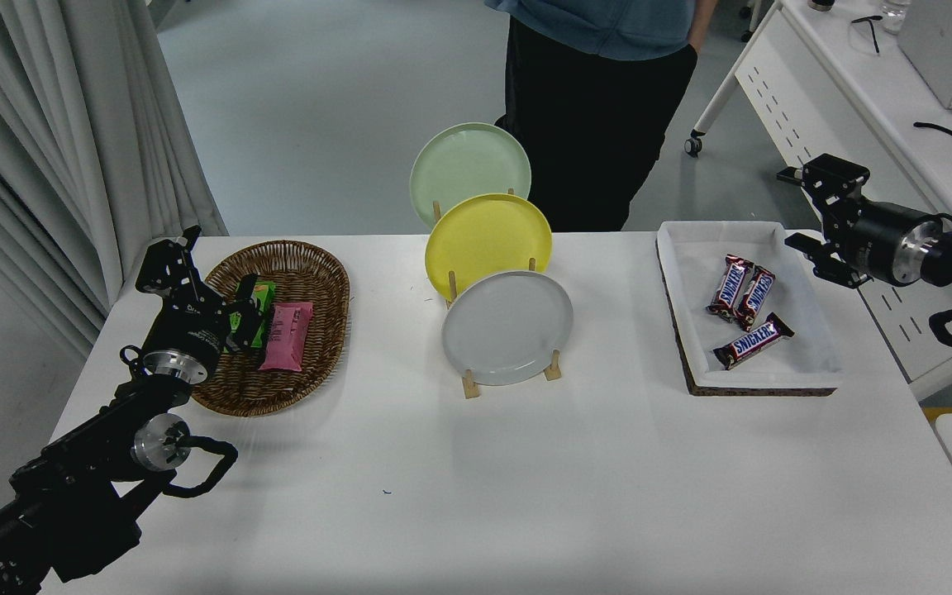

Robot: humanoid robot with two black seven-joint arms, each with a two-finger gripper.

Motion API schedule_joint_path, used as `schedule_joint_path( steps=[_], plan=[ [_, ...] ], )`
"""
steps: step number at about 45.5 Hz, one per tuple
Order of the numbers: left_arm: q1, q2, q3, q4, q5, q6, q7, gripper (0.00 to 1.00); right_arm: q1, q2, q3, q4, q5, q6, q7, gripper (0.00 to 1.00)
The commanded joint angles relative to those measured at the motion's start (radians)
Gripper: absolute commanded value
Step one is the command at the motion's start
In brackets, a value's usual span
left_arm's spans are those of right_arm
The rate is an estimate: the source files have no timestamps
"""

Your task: Place the plate on the table

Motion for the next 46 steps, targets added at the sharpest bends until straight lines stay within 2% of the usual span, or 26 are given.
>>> schedule_joint_path(
  steps=[1, 8, 13, 27, 39, 46],
  plan=[
    [0.0, 0.0, 0.0, 0.0, 0.0, 0.0, 0.0, 1.0, 0.05, -0.041, -0.025, 0.138, -0.007, -0.033, -0.025, 0.99],
    [0.0, 0.0, 0.0, 0.0, -0.001, 0.0, 0.0, 1.0, 0.072, -0.143, -0.05, 0.417, 0.085, -0.132, -0.027, 0.99],
    [0.0, 0.0, 0.0, 0.0, 0.0, 0.0, 0.0, 1.0, 0.122, -0.155, -0.084, 0.532, 0.114, -0.139, -0.025, 0.99],
    [0.0, 0.0, 0.0, 0.0, -0.001, 0.0, 0.0, 1.0, 0.139, -0.16, -0.157, 0.614, 0.131, -0.159, -0.025, 0.99],
    [0.0, 0.0, 0.0, 0.0, -0.001, 0.0, 0.0, 1.0, 0.234, -0.181, -0.265, 0.721, 0.269, -0.166, -0.027, 0.99],
    [0.0, 0.0, 0.0, 0.0, 0.0, 0.0, 0.0, 1.0, 0.245, -0.149, -0.275, 0.727, 0.326, -0.225, -0.028, 0.99]
  ],
)
